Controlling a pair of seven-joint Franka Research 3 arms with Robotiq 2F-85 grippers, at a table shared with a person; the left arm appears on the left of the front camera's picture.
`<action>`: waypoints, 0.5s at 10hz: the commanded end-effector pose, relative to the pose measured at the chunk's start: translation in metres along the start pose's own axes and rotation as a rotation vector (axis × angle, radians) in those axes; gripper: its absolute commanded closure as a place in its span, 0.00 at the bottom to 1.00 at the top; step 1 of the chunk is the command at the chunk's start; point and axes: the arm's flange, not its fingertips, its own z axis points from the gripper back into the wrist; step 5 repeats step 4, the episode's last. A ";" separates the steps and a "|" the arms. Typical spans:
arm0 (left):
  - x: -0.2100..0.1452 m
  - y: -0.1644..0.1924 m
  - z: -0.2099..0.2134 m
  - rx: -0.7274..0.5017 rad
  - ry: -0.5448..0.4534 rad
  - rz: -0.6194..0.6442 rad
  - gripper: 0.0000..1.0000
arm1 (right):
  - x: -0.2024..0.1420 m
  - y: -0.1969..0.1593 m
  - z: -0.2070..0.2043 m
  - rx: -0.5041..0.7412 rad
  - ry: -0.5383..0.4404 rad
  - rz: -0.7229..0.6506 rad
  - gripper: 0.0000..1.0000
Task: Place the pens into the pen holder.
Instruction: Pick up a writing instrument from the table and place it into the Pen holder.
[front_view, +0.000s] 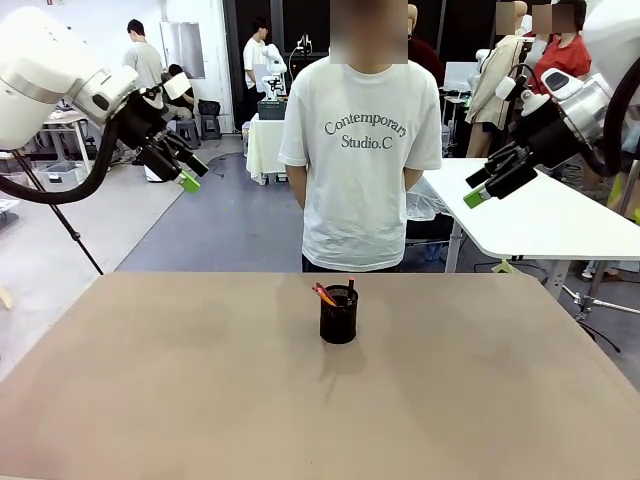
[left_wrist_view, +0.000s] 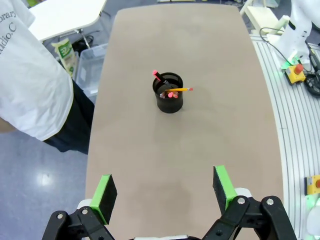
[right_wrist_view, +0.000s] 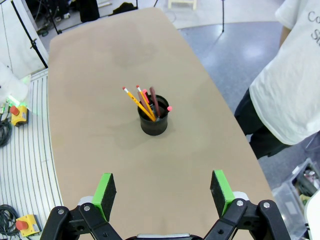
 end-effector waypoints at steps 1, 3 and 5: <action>0.000 -0.002 0.003 -0.007 -0.001 0.000 0.00 | 0.002 0.002 -0.001 -0.013 0.002 -0.004 0.00; 0.000 -0.002 0.003 -0.007 -0.001 0.000 0.00 | 0.002 0.002 -0.001 -0.013 0.002 -0.004 0.00; 0.000 -0.002 0.003 -0.007 -0.001 0.000 0.00 | 0.002 0.002 -0.001 -0.013 0.002 -0.004 0.00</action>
